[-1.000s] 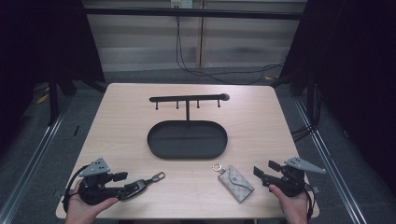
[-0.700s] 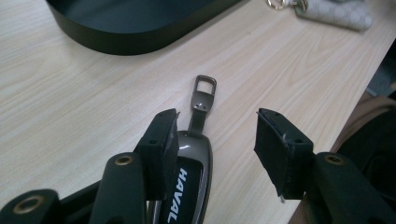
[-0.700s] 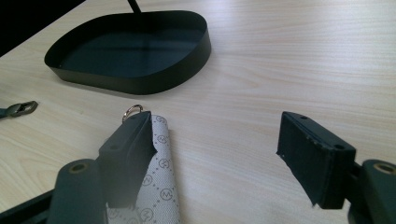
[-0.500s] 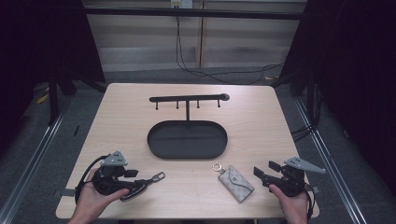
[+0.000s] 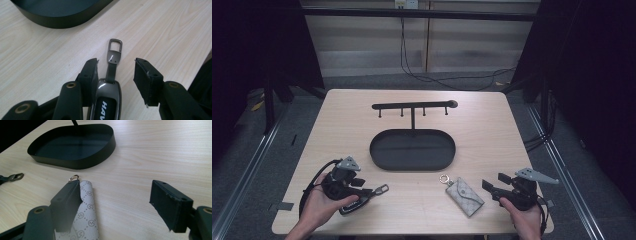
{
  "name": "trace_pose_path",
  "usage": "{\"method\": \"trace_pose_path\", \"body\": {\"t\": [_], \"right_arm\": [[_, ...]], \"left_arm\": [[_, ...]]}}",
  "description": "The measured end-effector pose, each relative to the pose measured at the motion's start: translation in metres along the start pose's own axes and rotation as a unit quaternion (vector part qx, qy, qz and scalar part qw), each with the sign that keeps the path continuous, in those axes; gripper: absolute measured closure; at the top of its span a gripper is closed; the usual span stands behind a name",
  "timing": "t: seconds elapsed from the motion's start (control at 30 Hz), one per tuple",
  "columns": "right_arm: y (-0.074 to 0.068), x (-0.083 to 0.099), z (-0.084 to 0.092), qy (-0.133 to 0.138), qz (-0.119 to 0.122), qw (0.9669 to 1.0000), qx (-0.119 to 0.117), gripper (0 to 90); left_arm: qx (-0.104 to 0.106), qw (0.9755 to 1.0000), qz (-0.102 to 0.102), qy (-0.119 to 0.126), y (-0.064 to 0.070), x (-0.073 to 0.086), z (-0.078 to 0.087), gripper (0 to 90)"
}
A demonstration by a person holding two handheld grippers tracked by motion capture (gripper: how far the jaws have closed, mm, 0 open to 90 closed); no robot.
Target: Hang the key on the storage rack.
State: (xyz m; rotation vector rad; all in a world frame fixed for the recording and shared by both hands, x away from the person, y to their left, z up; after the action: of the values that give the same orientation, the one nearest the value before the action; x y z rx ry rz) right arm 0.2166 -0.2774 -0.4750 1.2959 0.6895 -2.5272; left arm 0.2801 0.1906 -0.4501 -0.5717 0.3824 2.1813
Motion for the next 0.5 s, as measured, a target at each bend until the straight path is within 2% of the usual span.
{"method": "trace_pose_path", "body": {"t": [0.03, 0.07, 0.33, 0.5], "right_arm": [[0.000, 0.000, 0.000, -0.001, 0.002, 1.0000, -0.001, 23.2], [-0.001, 0.000, -0.002, -0.007, 0.005, 1.0000, -0.004, 22.3], [-0.002, 0.001, -0.003, -0.013, 0.008, 0.9999, -0.005, 22.3], [-0.002, 0.001, -0.004, -0.015, 0.010, 0.9998, -0.006, 22.3]], "left_arm": [[0.000, 1.0000, -0.004, -0.003, 0.001, -0.001, -0.002, 54.8], [-0.001, 0.9997, -0.013, -0.019, 0.002, -0.003, -0.005, 55.1], [0.004, 0.9991, -0.012, -0.041, 0.002, -0.014, -0.012, 54.8], [0.004, 0.9973, -0.028, -0.068, 0.005, -0.023, -0.017, 54.9]]}}
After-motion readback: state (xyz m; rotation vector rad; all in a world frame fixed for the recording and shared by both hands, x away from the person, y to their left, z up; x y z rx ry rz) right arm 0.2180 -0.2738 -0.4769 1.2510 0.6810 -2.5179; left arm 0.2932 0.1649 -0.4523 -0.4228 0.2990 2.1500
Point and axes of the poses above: each handheld gripper's, and its own axes: z roughly backward along the jaws, x roughly out of its underside, y roughly to its right, the point moved 2 cm from there along -z, roughly forward along the jaws, and after that the axes turned 4 degrees about -x, right-handed, at the moved point
